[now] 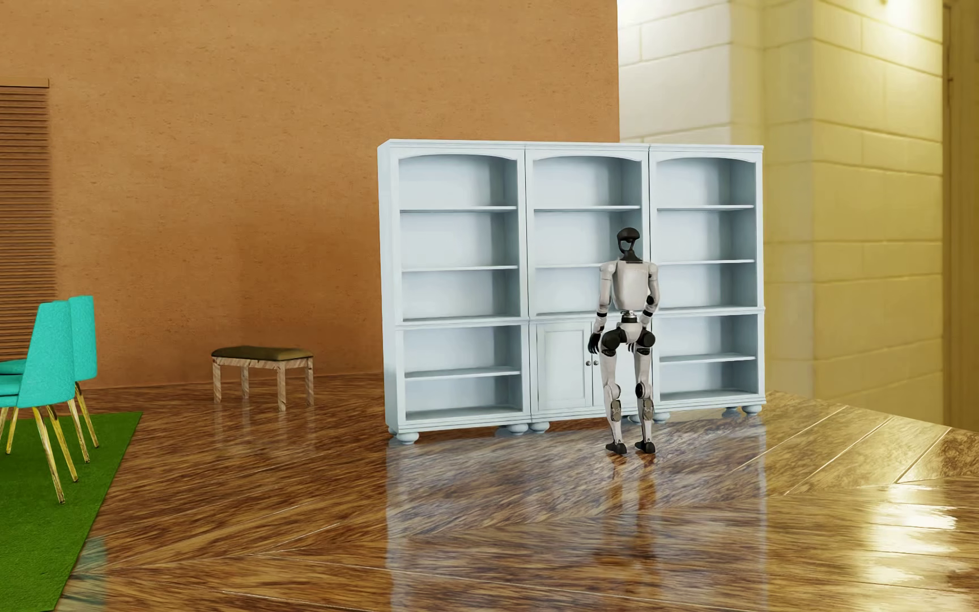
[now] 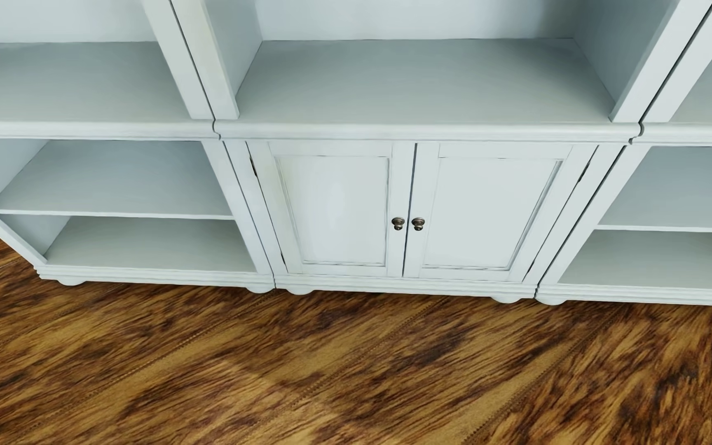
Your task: Go to the light cyan shelves
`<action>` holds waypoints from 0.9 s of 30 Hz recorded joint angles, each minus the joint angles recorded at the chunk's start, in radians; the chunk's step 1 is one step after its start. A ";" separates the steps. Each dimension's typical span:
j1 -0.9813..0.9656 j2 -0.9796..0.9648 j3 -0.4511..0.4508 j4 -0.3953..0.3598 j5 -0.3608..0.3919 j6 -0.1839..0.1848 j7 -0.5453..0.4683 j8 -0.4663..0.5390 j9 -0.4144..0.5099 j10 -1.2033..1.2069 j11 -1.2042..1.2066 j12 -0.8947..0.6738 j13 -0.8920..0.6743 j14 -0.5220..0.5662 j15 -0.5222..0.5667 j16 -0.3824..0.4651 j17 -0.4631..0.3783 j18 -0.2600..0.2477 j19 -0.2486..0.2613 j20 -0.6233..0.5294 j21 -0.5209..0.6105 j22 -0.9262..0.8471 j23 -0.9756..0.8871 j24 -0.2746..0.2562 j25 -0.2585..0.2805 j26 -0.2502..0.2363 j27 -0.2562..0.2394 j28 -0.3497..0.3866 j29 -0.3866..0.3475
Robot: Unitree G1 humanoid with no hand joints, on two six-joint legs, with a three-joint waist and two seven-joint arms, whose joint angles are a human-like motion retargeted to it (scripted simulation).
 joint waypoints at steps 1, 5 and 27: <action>0.001 0.001 0.001 -0.001 0.000 0.001 0.000 0.000 -0.001 0.000 0.000 -0.001 -0.001 -0.001 -0.001 0.000 0.003 0.000 0.001 0.002 0.000 -0.001 0.000 0.000 0.000 0.000 0.003 0.000 -0.001; 0.005 0.005 0.004 -0.001 -0.001 0.003 0.000 0.001 -0.005 -0.001 -0.002 -0.001 0.003 -0.004 -0.002 -0.001 0.015 0.002 0.003 0.013 -0.004 0.001 0.002 0.005 0.004 -0.001 0.010 0.001 0.001; 0.020 0.009 0.007 0.006 0.004 0.003 0.025 0.030 -0.016 -0.023 -0.012 -0.009 0.004 -0.013 -0.003 -0.009 0.025 0.012 0.007 0.027 -0.009 0.011 -0.001 0.027 0.003 -0.006 0.007 -0.014 0.001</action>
